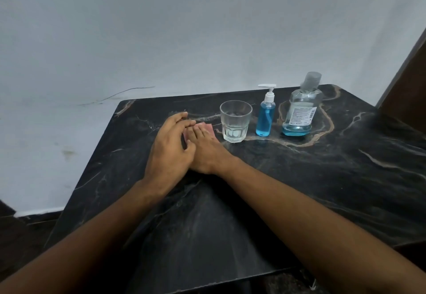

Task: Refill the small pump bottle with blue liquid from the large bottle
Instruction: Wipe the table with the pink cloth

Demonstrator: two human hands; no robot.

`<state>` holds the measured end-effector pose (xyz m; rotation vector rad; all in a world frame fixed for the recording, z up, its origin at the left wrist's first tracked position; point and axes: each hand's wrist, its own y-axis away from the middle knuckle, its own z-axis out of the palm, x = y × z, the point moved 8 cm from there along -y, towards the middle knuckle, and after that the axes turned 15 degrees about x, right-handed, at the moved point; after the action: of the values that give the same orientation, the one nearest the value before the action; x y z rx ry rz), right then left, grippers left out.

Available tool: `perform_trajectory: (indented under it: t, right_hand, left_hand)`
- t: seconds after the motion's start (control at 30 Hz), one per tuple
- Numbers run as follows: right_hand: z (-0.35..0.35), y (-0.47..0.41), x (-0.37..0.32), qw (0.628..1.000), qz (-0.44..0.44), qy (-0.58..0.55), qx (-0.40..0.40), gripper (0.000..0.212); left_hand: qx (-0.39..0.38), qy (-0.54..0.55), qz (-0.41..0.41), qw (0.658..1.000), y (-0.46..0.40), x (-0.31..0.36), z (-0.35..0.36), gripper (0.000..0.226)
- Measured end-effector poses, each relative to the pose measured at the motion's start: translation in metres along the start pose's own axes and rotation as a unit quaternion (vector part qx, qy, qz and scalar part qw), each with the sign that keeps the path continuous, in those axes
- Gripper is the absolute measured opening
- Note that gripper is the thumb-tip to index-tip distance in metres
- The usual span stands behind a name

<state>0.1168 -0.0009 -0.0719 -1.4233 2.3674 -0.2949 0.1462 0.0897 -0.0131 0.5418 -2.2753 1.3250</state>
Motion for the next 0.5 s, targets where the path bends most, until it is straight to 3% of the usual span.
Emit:
perform_trajectory:
  t: [0.13, 0.37, 0.5]
  right_hand:
    - [0.012, 0.000, 0.006, 0.994, -0.012, 0.086, -0.069, 0.067]
    - [-0.024, 0.096, -0.022, 0.994, -0.072, 0.075, -0.045, 0.061]
    - [-0.050, 0.154, 0.026, 0.994, 0.041, 0.105, -0.018, 0.060]
  left_hand:
    - [-0.033, -0.021, -0.011, 0.999, 0.004, -0.008, -0.007, 0.045]
    - [-0.115, 0.018, 0.016, 0.993, 0.040, 0.007, -0.017, 0.049]
    - [-0.212, 0.054, 0.027, 0.975, 0.082, 0.041, 0.013, 0.054]
